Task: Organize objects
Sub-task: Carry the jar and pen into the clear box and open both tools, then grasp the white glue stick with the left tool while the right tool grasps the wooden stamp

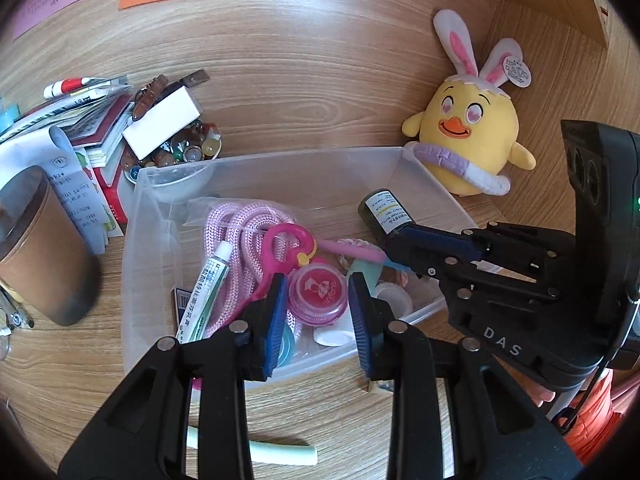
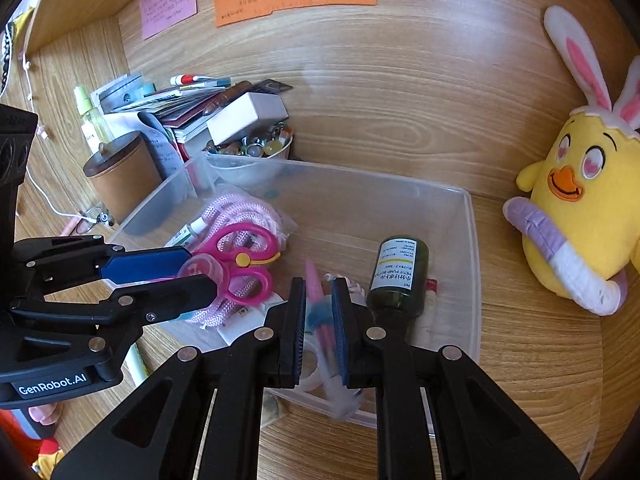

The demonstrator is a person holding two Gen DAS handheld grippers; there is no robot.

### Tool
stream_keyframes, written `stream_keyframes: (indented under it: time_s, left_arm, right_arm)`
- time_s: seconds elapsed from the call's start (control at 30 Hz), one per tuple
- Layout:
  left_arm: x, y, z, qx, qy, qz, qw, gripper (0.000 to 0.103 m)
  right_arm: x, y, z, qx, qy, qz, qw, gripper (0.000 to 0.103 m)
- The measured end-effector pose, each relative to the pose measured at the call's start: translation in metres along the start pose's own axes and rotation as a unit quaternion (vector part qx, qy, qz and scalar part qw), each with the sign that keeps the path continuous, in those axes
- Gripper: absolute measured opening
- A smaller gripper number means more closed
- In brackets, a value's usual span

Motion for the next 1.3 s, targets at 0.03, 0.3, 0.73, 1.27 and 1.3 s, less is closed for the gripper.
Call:
stream_keyframes:
  time_s: [0.03, 0.3, 0.73, 1.27, 1.3]
  left_arm:
    - [0.0, -0.001, 0.0, 0.002, 0.0, 0.0, 1.0, 0.03]
    - [-0.008, -0.028, 0.005, 0.035, 0.003, 0.016, 0.9992, 0.049]
    - [-0.056, -0.053, -0.031, 0.027, -0.014, 0.069, 0.9972, 0.085]
    - [-0.074, 0.015, -0.091, -0.103, -0.028, 0.08, 0.9911, 0.092]
    - [-0.074, 0.016, -0.092, -0.103, -0.028, 0.082, 0.9909, 0.092]
  right_arm:
    - [0.001, -0.001, 0.0, 0.0, -0.002, -0.003, 1.0, 0.012]
    - [-0.003, -0.021, 0.005, 0.017, -0.001, -0.002, 1.0, 0.021]
    - [-0.034, -0.062, -0.015, 0.041, -0.034, 0.008, 0.999, 0.049]
    - [-0.035, -0.014, -0.083, -0.056, -0.005, 0.015, 0.998, 0.058]
    - [-0.036, -0.009, -0.084, -0.063, -0.005, 0.014, 0.998, 0.058]
Point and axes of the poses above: each gripper's, at about its wrist camera, not at the fingertips, and y roughly the way its jaws point, x to its right, z to its top, the point moved 7 cm from there along y, roughly the way its jaws point, and after that the axes turned 14 degrees about z, right-handed, at the moved point
